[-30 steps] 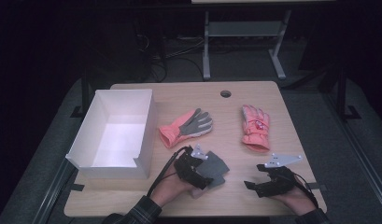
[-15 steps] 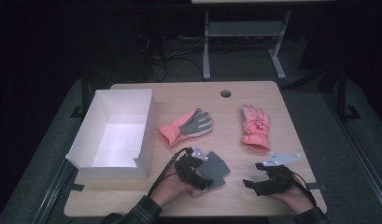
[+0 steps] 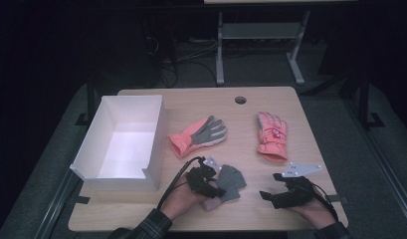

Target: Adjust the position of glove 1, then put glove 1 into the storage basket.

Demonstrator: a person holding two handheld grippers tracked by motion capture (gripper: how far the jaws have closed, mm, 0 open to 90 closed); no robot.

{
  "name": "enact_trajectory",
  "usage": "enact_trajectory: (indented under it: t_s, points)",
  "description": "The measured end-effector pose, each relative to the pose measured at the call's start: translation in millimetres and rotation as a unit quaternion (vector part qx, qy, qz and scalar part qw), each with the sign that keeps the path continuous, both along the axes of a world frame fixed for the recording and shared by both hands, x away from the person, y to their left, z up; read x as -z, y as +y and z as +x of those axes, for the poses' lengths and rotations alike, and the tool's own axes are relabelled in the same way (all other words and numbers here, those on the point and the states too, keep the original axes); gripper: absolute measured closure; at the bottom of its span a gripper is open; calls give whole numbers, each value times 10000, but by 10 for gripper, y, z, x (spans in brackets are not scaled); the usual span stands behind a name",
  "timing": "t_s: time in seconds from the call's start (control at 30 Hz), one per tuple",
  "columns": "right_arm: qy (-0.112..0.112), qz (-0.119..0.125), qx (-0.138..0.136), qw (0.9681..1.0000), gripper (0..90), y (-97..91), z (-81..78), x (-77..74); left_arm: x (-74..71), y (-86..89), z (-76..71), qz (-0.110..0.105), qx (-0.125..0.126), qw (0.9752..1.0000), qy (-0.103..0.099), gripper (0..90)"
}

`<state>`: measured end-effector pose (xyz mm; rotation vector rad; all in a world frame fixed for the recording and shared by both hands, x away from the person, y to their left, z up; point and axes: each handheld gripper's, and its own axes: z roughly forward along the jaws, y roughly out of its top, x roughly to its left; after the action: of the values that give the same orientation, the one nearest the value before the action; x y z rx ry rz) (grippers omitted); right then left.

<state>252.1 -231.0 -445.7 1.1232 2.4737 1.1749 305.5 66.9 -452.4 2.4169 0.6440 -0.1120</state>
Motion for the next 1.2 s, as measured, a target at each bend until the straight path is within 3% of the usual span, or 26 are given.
enact_trajectory:
  t_s: [0.03,0.53,0.8,1.2]
  points:
    - [-25,8,-7,10000,167,1,-2,-1,-13,10,2,-104,2,9999,15,579]
    - [-47,86,38,9999,163,-3,6,-11,-246,88,30,-362,1,9992,169,632]
    - [-54,123,94,9999,161,-13,12,-6,-478,191,84,-544,-283,9980,153,636]
    - [-98,140,109,9998,159,-32,8,-15,-824,326,163,-633,-517,9966,144,638]
